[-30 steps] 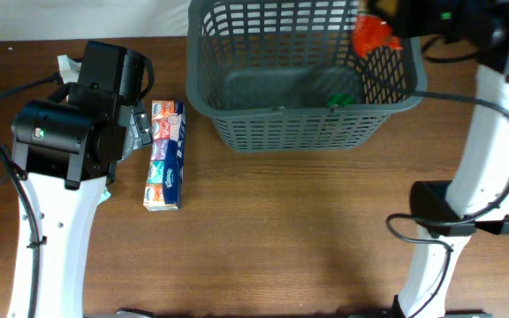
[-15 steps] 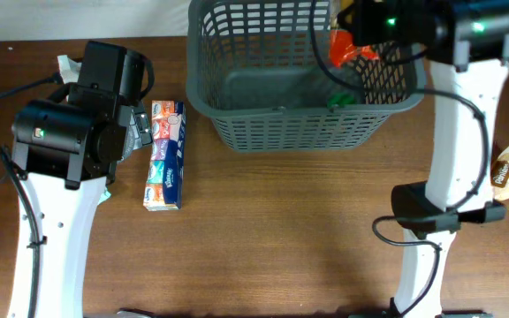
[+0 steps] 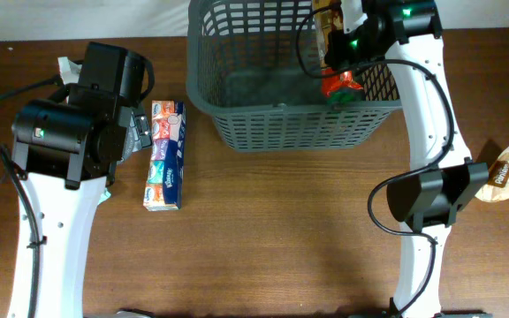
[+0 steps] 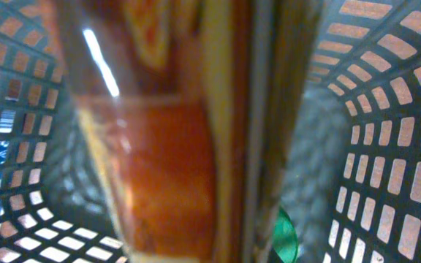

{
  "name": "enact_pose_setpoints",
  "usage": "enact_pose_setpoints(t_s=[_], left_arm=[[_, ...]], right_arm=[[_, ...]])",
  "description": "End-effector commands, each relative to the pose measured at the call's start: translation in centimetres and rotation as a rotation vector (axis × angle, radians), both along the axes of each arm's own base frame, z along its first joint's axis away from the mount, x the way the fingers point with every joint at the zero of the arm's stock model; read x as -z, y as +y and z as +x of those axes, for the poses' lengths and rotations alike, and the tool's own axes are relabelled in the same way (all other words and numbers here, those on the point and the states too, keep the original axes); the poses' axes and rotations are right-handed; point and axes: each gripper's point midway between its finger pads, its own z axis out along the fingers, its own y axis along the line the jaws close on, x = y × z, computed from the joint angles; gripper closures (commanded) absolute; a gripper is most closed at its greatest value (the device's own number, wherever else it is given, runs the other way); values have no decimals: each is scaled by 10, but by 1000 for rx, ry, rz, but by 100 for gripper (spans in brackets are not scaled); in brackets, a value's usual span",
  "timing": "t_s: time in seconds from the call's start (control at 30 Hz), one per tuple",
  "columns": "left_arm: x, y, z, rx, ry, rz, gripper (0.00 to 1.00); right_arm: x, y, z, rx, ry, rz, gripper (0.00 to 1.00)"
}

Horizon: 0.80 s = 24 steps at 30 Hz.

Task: Pack container
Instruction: 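Lower the spaghetti into the basket and open the right gripper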

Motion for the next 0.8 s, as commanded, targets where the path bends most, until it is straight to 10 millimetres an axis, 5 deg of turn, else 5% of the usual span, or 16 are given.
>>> enact_pose_setpoints(t_s=[0.0,0.23,0.77], left_arm=[[-2,2,-2,-14,-9,-10,0],[-2,2,-2,-13,-9,-10,0],[-2,2,-2,-14,-9,-10,0]], right_arm=[[7,0,-6,-3,15,-24,96],[29,-1,-12,-4,72,-33,96],[30,0,-16,-8,90,-25,96]])
